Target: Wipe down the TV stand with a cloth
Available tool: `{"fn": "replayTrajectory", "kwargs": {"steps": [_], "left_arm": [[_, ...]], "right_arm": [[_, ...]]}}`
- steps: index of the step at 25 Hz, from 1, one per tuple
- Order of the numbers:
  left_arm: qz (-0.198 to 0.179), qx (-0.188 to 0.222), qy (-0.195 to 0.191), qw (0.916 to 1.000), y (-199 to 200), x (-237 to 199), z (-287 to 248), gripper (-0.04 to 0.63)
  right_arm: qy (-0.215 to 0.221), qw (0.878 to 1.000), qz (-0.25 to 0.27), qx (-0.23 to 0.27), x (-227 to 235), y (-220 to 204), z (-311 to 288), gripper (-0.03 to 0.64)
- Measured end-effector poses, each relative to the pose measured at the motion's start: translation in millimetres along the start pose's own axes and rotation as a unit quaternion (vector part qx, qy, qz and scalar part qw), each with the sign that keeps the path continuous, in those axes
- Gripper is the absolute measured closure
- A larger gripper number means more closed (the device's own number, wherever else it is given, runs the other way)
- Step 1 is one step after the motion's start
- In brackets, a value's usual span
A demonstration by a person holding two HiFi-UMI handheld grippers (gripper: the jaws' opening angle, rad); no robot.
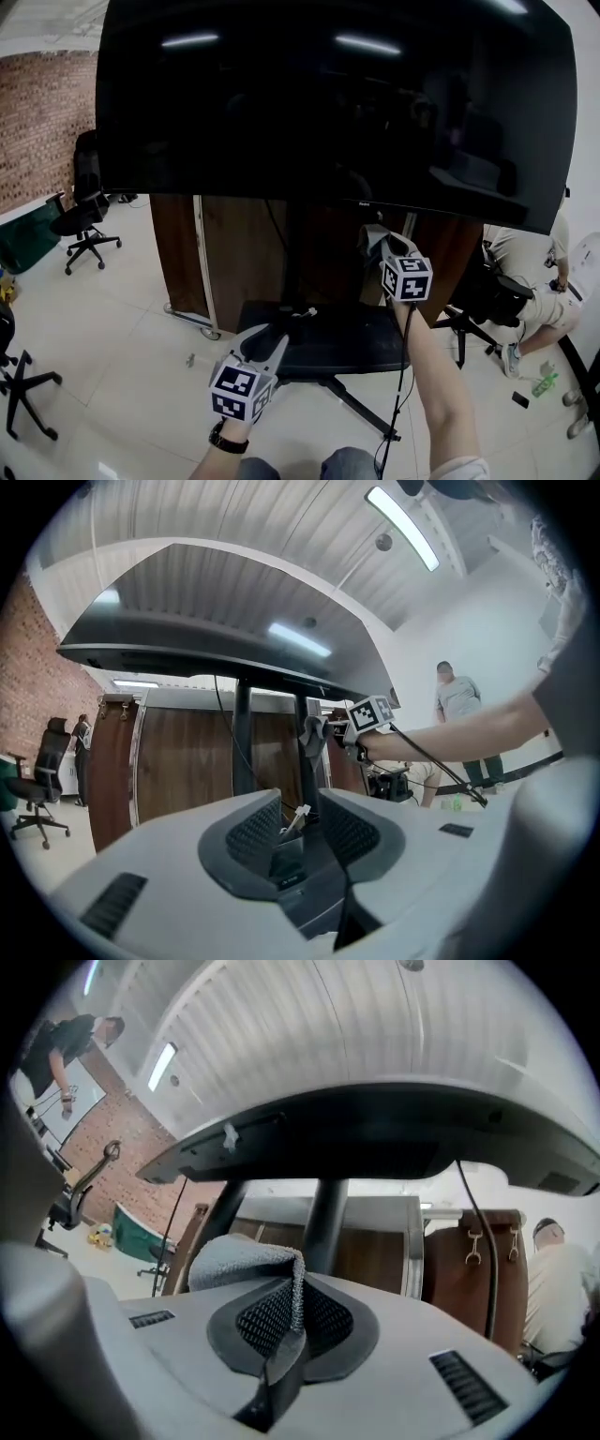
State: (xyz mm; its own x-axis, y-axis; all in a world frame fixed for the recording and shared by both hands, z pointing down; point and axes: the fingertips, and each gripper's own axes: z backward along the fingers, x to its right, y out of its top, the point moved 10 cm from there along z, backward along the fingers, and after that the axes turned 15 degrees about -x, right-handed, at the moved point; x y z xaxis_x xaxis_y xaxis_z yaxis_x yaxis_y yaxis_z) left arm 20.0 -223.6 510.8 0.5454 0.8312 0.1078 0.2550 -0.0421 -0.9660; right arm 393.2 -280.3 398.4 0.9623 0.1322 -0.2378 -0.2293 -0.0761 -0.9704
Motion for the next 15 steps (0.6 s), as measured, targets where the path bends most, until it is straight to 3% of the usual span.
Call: {"fn": "replayTrajectory", "kwargs": {"steps": [3, 5, 7, 9, 12, 14, 15], "left_arm": [[0.002, -0.010, -0.007, 0.9999, -5.2, 8.5, -10.0, 0.440], [-0.002, -0.017, -0.010, 0.9998, -9.7, 12.7, -13.0, 0.440], [-0.002, -0.023, -0.007, 0.9997, -15.5, 12.0, -11.7, 0.440], [0.007, -0.024, -0.002, 0.9997, -21.4, 8.6, -8.1, 0.440], [0.020, -0.021, 0.002, 0.9996, -26.2, 6.2, -6.0, 0.440], [0.019, -0.019, -0.002, 0.9996, -27.1, 11.3, -7.4, 0.440], [0.015, -0.017, -0.004, 0.9997, -27.0, 14.4, -8.2, 0.440]], "right_arm": [[0.026, 0.993, -0.043, -0.106, 5.7, -59.9, -17.8, 0.609], [0.041, 0.980, -0.071, -0.182, 2.1, -118.1, -23.1, 0.609], [0.057, 0.968, -0.103, -0.223, -0.6, -157.9, -18.0, 0.609], [0.084, 0.967, -0.132, -0.201, -7.7, -158.0, -4.1, 0.609], [0.175, 0.966, -0.145, -0.127, -56.9, -115.3, 8.8, 0.609], [0.224, 0.958, -0.136, -0.116, -98.7, -99.6, 7.0, 0.609], [0.228, 0.957, -0.123, -0.129, -111.9, -100.9, 3.0, 0.609]]}}
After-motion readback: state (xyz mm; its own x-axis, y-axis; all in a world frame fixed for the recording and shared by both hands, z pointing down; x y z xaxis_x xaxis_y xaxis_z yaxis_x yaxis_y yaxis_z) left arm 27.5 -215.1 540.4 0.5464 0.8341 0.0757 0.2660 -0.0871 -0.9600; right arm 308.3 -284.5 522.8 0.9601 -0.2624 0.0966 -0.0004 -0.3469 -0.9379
